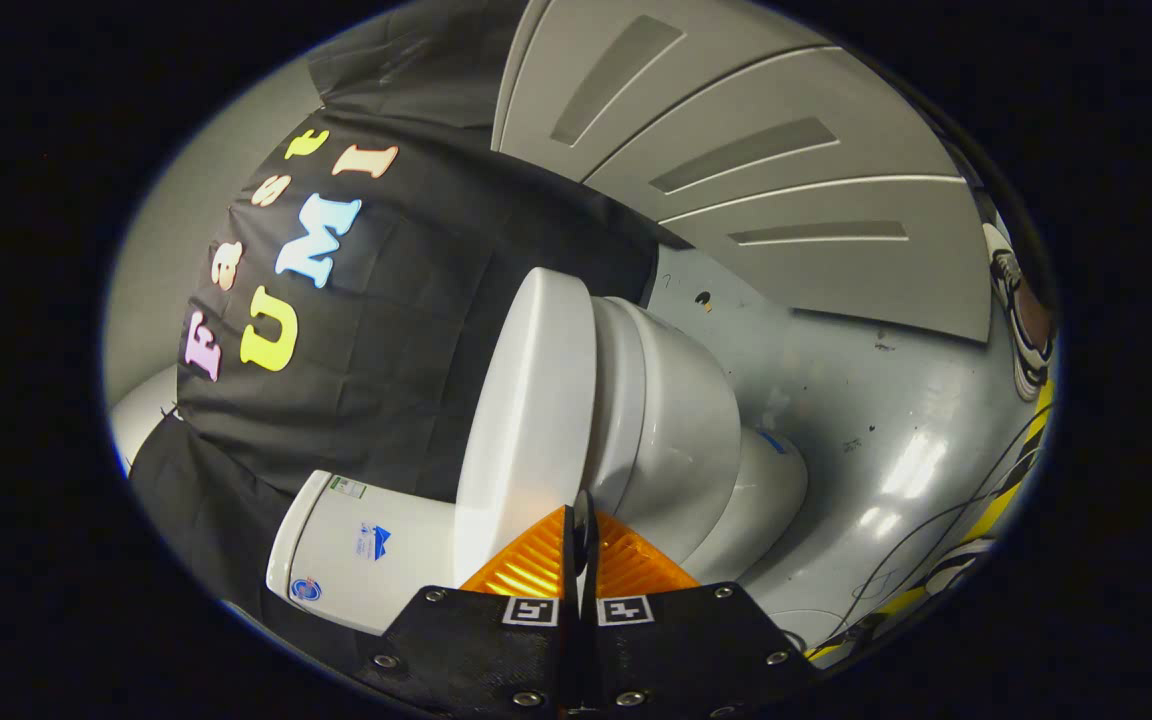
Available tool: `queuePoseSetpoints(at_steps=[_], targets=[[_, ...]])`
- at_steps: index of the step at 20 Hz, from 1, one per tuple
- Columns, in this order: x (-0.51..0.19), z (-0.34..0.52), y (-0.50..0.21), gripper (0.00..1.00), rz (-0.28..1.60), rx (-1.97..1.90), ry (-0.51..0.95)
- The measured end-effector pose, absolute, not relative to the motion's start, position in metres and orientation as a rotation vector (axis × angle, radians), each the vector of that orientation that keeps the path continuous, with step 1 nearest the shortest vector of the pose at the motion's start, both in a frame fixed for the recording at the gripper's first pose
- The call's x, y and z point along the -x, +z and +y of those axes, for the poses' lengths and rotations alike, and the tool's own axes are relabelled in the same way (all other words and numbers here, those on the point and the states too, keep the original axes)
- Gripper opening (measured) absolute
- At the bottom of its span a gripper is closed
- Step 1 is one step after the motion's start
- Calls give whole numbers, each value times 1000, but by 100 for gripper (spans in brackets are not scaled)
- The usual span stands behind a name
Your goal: Open the toilet lid.
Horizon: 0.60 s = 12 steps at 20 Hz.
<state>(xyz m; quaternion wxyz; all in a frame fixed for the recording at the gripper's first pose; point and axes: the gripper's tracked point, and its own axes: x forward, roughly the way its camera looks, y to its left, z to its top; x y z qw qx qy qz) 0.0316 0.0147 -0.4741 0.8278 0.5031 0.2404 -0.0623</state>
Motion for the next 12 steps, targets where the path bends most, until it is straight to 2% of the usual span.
queuePoseSetpoints(at_steps=[12], targets=[[-38,28,-416,0,515,-734,-55]])
